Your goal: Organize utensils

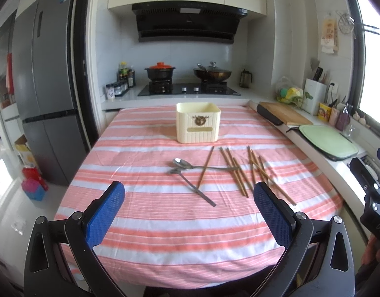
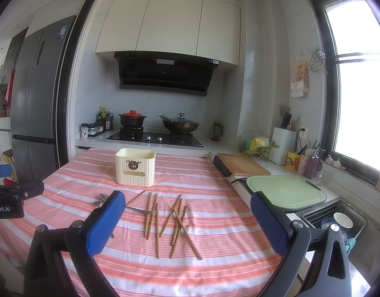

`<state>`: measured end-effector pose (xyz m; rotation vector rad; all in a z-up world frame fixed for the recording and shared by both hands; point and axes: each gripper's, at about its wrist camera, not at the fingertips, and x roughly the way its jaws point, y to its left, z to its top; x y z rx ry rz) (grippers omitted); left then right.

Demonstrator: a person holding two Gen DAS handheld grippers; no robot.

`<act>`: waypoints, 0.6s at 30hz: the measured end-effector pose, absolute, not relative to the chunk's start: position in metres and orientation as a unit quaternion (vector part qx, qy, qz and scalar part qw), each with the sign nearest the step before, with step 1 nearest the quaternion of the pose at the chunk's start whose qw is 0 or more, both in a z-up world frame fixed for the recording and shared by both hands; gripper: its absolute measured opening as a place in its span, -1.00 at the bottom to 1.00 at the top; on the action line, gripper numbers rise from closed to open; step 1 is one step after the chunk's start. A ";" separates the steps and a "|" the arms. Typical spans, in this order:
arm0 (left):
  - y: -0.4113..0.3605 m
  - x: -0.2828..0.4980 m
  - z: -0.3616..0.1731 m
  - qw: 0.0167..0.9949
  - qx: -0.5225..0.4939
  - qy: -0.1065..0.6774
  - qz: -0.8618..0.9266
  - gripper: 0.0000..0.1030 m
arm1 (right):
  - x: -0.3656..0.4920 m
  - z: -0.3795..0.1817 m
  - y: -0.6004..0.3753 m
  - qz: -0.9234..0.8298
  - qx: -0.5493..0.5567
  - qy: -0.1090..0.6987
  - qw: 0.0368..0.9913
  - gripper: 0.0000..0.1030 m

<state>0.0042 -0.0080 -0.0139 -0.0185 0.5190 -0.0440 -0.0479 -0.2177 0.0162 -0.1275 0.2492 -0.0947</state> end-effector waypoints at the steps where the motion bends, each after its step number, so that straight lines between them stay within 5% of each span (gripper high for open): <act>1: -0.008 0.004 -0.014 0.966 -0.009 0.257 -0.022 0.99 | -0.048 0.016 -0.218 -0.047 -0.064 0.124 0.989 1.00; 18: 0.007 0.069 -0.059 0.942 -0.013 0.336 0.004 0.99 | 0.004 -0.026 -0.232 -0.061 -0.058 0.199 0.976 1.00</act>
